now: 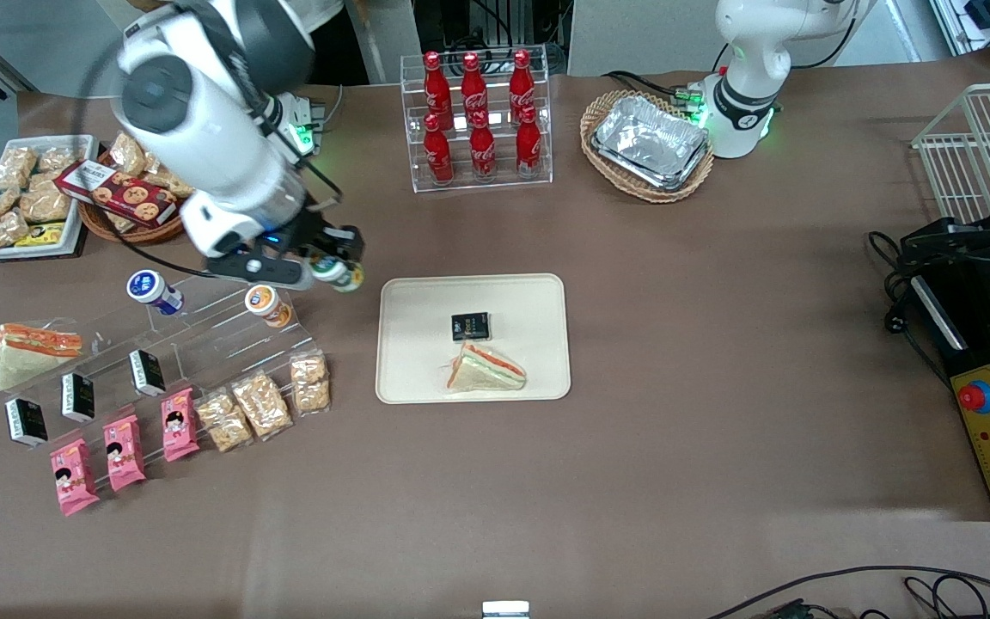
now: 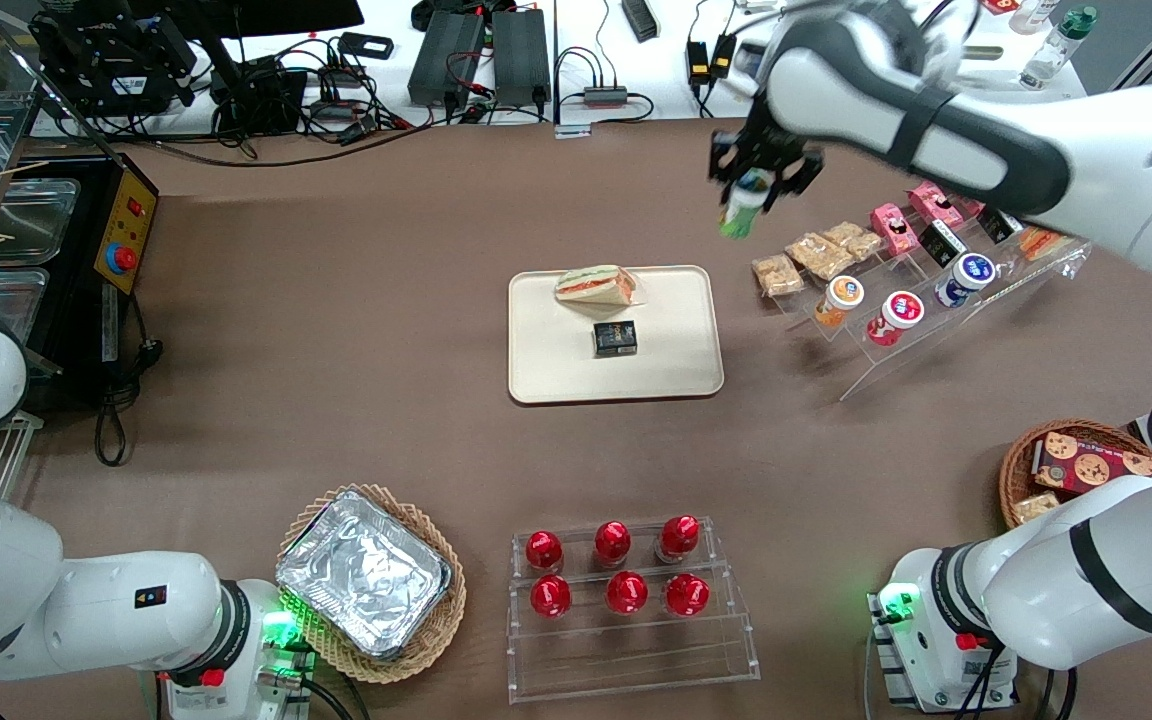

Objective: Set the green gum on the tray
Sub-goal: 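Carry the held cup over to the cream tray, then lower the cup onto the tray beside the black packet and release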

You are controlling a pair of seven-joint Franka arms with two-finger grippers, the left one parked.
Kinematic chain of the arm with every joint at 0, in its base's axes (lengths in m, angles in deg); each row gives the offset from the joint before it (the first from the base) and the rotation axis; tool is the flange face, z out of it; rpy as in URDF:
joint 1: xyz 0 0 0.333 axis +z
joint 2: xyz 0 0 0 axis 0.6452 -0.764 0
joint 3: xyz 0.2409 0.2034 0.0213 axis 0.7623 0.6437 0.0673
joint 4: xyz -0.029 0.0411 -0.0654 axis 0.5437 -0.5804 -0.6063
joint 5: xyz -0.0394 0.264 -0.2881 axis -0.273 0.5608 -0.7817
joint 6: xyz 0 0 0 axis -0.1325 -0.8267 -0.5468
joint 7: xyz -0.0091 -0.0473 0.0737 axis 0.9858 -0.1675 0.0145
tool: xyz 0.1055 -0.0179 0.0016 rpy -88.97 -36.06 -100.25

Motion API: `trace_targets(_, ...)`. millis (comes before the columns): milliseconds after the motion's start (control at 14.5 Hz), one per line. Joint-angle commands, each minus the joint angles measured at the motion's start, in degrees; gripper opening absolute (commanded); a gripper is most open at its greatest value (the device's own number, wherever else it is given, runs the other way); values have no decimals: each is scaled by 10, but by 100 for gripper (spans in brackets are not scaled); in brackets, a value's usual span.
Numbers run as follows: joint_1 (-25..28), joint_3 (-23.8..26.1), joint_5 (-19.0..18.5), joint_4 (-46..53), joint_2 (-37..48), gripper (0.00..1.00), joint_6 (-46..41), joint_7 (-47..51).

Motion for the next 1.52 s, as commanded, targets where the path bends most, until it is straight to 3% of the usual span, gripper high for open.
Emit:
trace_targets(0, 38, -4, 8, -120, 11, 15, 123, 39)
trace_targets(276, 74, -5, 8, -192, -35, 15, 232, 47)
trace_targets(621, 77, -4, 8, -244, -84, 15, 346, 59)
trace_targets(1241, 74, -5, 8, -249, -154, 17, 427, 59)
trace_targets(1379, 74, -5, 9, -248, -155, 47, 430, 60)
trace_targets(1448, 74, -5, 10, -248, -156, 69, 430, 60)
